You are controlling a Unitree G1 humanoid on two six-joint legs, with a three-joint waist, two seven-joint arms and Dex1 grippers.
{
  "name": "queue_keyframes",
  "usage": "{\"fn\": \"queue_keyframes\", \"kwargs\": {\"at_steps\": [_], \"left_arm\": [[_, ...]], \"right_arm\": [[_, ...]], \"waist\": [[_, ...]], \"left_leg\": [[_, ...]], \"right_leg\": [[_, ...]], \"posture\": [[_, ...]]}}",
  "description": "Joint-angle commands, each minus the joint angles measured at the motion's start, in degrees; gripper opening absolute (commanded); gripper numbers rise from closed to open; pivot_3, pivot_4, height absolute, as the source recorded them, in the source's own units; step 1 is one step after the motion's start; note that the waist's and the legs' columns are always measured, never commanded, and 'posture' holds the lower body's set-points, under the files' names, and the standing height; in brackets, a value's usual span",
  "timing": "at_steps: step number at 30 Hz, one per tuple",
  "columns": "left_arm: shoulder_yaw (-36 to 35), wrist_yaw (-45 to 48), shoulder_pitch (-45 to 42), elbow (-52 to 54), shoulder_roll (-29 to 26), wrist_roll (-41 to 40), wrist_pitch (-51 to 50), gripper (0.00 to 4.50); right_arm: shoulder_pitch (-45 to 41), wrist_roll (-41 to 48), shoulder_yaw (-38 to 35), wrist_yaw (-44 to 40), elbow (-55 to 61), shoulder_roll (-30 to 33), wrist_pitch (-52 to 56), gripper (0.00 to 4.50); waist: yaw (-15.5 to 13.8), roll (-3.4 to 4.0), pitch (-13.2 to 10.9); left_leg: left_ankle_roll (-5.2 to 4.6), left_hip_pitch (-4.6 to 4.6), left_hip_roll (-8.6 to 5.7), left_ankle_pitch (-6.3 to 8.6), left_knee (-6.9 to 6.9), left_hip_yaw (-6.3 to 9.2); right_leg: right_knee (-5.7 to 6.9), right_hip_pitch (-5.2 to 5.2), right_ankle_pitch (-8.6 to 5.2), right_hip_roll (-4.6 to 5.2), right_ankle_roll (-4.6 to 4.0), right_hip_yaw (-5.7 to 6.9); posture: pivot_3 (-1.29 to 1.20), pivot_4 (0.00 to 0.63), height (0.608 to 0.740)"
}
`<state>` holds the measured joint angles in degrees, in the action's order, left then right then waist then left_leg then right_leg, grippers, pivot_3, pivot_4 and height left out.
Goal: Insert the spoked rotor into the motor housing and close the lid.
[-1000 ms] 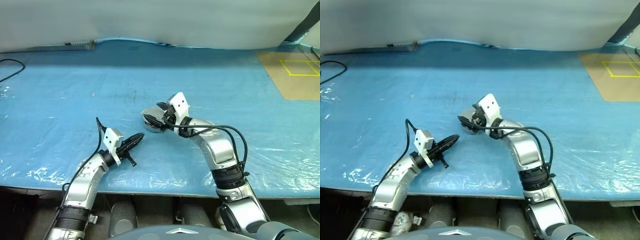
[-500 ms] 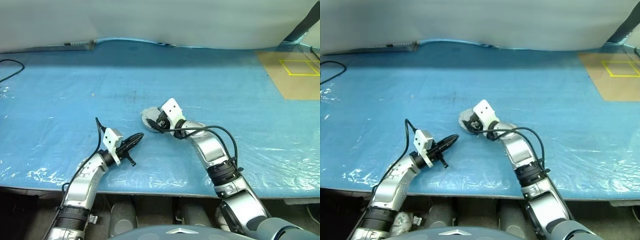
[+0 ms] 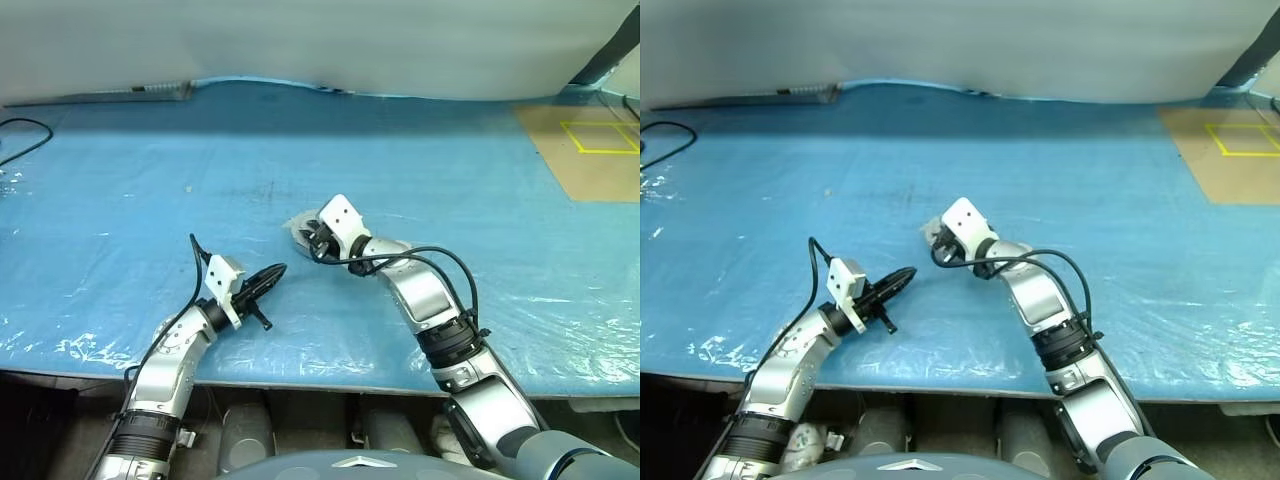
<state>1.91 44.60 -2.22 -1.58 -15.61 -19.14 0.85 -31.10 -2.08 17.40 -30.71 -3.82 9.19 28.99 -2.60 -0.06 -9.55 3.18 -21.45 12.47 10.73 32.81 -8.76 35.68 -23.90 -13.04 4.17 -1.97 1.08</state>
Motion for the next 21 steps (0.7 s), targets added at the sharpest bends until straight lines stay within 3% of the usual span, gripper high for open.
{"fn": "queue_keyframes", "kwargs": {"at_steps": [1,6,9,17,21], "left_arm": [[-0.1,0.1,-0.4,2.0,-0.3,-0.5,0.2,0.00],[-0.2,0.2,-0.4,1.9,-0.4,-0.5,0.2,0.00],[-0.3,0.3,-0.4,1.8,-0.4,-0.6,0.3,0.00],[-0.6,0.9,-0.7,0.7,-0.5,-0.8,0.8,0.00],[-0.7,1.1,-0.8,0.4,-0.5,-0.8,1.0,0.00]], "right_arm": [[-0.7,-0.2,0.3,-0.4,2.1,0.6,0.5,0.02],[-0.5,1.9,-0.8,-0.9,2.8,-0.7,-0.7,0.02],[-0.8,2.6,-2.3,0.4,2.6,-1.7,0.2,0.58],[-1.1,2.1,-3.2,2.7,-0.5,-2.3,-1.5,3.33],[-0.7,2.0,-3.3,3.3,-2.4,-2.4,-2.7,3.33]], "waist": [[0.0,0.00,0.0],[0.1,0.00,0.0],[0.1,0.00,0.0],[0.1,0.00,0.0],[0.1,0.00,0.0]], "left_leg": [[0.00,0.00,0.00,0.00,0.00,0.00],[0.00,0.00,0.01,0.00,-0.02,0.00],[0.00,-0.01,0.01,0.00,-0.03,0.00],[0.00,-0.01,0.00,0.00,-0.03,0.00],[0.01,-0.01,0.00,0.00,-0.04,0.00]], "right_leg": [[-0.01,0.00,0.00,0.00,0.00,0.00],[-0.02,-0.02,0.00,-0.01,0.00,0.00],[-0.02,-0.02,0.00,-0.01,0.00,0.00],[-0.03,-0.02,0.00,-0.01,0.00,0.00],[-0.03,-0.02,0.00,-0.01,0.00,0.00]], "posture": [[0.00,0.150,0.740],[0.00,0.150,0.740],[0.00,0.150,0.740],[0.00,0.150,0.740],[0.00,0.150,0.740]]}}
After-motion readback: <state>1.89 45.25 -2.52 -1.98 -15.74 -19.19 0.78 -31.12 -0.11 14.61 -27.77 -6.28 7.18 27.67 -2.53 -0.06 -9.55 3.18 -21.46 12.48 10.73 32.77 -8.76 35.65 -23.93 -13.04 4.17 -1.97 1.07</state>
